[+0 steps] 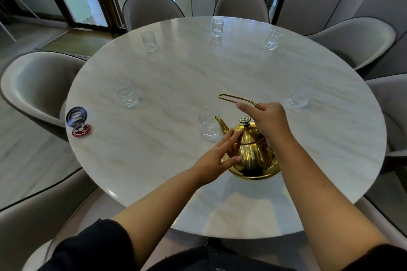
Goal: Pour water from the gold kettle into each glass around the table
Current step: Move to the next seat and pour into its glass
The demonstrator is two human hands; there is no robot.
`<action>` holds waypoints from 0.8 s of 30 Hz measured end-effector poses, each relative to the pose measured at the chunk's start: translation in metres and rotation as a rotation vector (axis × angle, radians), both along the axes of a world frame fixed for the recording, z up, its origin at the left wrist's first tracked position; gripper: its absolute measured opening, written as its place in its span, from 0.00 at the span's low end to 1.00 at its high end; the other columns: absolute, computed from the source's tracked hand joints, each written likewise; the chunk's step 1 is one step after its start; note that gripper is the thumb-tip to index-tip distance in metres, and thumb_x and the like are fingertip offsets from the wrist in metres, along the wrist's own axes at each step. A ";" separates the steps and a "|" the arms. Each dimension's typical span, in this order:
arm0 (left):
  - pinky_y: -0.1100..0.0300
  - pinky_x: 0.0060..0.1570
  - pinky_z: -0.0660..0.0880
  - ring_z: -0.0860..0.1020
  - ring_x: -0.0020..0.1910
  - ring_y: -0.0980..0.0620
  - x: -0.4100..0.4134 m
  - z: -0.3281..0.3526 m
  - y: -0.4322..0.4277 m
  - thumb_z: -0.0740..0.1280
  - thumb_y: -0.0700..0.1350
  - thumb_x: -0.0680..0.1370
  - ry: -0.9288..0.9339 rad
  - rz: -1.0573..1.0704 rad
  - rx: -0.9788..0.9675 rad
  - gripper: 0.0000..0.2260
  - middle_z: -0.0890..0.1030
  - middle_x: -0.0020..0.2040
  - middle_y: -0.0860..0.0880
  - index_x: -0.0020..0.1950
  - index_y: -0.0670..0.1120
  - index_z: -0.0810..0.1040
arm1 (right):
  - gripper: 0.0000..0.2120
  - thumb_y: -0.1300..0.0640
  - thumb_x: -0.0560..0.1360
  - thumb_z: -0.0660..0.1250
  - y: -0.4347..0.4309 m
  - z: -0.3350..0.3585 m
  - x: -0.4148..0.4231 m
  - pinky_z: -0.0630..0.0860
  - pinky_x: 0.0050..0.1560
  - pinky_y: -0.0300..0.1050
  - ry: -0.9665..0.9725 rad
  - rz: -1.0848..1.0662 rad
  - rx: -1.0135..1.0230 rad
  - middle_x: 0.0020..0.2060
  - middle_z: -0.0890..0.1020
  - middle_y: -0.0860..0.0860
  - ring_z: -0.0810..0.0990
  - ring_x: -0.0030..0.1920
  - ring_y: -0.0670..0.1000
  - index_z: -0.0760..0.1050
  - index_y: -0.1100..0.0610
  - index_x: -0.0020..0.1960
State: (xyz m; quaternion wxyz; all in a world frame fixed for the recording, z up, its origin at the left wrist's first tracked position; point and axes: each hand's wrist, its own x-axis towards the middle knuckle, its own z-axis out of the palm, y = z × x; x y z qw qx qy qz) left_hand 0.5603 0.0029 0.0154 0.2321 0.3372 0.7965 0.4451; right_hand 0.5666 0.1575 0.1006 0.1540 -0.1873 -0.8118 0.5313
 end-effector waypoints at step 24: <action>0.42 0.67 0.65 0.63 0.71 0.51 0.101 -0.008 0.010 0.59 0.58 0.78 0.260 0.123 0.033 0.20 0.61 0.74 0.55 0.69 0.62 0.63 | 0.23 0.52 0.71 0.73 -0.004 -0.028 0.141 0.66 0.30 0.41 0.266 -0.173 -0.360 0.18 0.65 0.45 0.63 0.22 0.45 0.65 0.53 0.24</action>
